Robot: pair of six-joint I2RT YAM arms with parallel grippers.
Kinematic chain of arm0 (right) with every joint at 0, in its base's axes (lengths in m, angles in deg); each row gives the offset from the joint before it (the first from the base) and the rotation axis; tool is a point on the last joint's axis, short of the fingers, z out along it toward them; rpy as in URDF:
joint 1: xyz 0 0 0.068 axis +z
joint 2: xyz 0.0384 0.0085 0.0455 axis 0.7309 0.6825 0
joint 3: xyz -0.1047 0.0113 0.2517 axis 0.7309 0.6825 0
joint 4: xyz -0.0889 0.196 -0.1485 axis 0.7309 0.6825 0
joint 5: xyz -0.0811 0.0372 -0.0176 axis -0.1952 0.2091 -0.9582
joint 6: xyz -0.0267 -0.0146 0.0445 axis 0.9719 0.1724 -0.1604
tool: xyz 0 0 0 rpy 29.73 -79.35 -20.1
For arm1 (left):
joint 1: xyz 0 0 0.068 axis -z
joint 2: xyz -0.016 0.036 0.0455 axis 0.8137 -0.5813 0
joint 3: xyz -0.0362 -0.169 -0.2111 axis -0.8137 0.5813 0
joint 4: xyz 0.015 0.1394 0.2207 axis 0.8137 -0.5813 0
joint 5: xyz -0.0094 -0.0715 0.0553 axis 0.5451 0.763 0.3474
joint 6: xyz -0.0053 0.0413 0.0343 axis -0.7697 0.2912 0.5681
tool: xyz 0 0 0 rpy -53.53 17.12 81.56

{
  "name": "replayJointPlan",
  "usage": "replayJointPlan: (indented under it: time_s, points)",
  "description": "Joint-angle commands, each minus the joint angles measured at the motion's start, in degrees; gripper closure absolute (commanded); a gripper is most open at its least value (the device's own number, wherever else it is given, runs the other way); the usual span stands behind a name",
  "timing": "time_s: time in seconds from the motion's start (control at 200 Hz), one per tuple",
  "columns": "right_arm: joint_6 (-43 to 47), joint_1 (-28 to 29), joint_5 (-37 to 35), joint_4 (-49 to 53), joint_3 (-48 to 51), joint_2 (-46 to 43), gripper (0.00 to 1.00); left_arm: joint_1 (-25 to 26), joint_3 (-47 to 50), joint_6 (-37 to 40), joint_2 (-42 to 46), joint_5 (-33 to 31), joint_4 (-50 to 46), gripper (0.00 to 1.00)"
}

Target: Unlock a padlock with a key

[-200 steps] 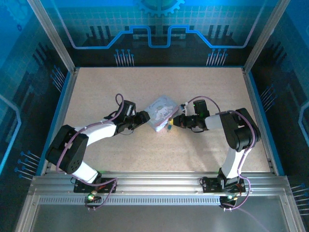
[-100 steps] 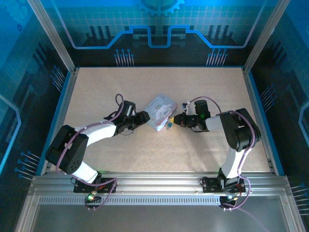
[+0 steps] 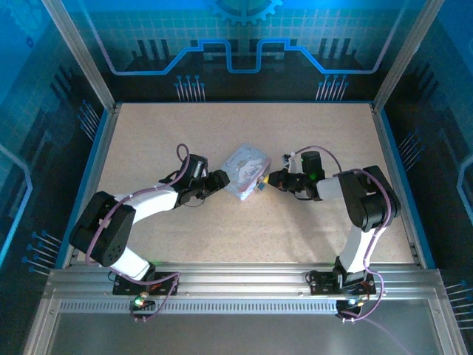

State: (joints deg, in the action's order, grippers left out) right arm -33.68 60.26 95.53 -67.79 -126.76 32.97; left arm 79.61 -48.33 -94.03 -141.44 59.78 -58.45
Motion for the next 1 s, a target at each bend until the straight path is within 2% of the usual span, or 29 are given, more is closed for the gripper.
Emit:
replayJointPlan:
  time_s: [0.0, 0.215, 0.47, 0.79, 0.995]
  points:
    - [-1.04, -1.08, 0.67, -2.60, 0.28, -0.25, 0.99, 0.62, 1.68, 0.11, 0.20, -1.36, -3.91, 0.34]
    - [2.68, -2.07, -0.06, 2.41, 1.26, -3.35, 0.99, 0.61, 1.31, 0.41, 0.46, -1.79, -4.51, 0.33]
    - [8.06, -3.24, -1.80, 12.64, 2.73, -11.26, 0.99, 0.50, -0.77, 3.58, 4.20, -3.07, -6.21, 0.20]
    - [13.56, -3.33, -4.75, 31.66, 2.86, -23.79, 0.99, -0.49, -1.42, 9.73, 16.79, -12.00, -12.10, 0.08]
    - [16.22, -3.10, -7.71, 44.56, 4.44, -32.61, 0.98, -1.73, 0.53, 12.51, 25.15, -17.12, -14.77, 0.05]
